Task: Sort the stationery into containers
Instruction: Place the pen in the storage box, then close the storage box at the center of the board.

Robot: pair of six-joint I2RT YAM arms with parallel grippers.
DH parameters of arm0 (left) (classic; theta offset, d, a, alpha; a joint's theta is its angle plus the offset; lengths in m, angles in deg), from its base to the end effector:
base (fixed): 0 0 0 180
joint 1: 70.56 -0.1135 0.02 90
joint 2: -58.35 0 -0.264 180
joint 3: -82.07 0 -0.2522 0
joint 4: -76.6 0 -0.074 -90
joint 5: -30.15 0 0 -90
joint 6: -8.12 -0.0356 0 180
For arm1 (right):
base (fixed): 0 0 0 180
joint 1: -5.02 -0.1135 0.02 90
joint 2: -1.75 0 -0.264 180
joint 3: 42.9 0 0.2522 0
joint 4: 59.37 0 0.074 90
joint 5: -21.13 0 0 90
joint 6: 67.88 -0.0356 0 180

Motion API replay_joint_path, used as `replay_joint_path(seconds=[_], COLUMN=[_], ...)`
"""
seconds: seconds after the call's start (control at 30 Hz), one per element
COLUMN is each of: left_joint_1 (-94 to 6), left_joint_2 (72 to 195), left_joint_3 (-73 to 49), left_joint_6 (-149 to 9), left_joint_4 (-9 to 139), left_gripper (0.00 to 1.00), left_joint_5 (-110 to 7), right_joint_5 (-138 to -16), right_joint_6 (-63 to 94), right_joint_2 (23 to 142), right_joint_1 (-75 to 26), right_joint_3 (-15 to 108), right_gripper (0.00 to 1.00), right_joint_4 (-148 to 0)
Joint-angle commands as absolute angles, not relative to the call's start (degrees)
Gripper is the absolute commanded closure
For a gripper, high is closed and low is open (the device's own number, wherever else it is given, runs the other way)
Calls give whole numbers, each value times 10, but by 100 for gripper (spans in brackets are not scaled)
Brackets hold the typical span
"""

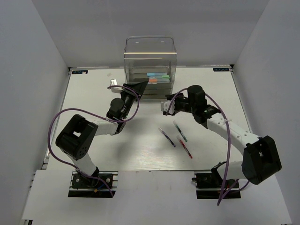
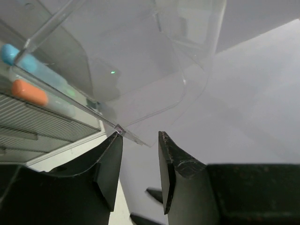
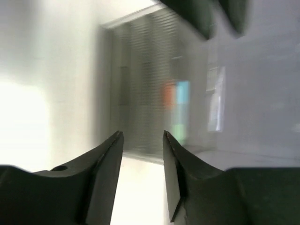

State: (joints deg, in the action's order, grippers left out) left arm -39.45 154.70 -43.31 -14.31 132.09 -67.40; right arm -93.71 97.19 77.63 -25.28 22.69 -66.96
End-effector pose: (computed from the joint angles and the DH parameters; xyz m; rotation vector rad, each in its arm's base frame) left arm 0.2966 -0.1735 0.2340 -0.5744 1.3509 -1.3513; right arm 0.2557 0.1667 0.2918 -1.6350 0.8769 -0.1349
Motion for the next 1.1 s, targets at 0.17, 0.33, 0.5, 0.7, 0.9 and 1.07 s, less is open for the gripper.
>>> replay_joint_path(seconds=[0.17,0.33,0.5,0.7,0.9,1.07], left_joint_1=[-391,-391,-391,-391,-391,-391], left_joint_2=[1522,1504,1485,1510,1582,1652], left_joint_3=[-413,-406,-416,-423,-417,-401], left_joint_6=[-137,-137,-137,-120,-88,-74], left_joint_4=[1158,1069,1030,1027,1118,1187], left_gripper=[52,42,42,42,56,61], left_joint_5=[-734,-745,-745,-734,-734,-739], right_joint_5=[-968,-932,-897,-890,-917,-923], right_joint_6=[731,670,586,463,401,389], right_joint_2=[766,765,786,848,845,832], right_joint_1=[-241,-237,-227,-203,-185,-175], right_joint_3=[235,222,233,277,254,227], right_gripper=[59,58,55,48,68,83], right_joint_4=[-781,-759,-767,-835,-828,-810])
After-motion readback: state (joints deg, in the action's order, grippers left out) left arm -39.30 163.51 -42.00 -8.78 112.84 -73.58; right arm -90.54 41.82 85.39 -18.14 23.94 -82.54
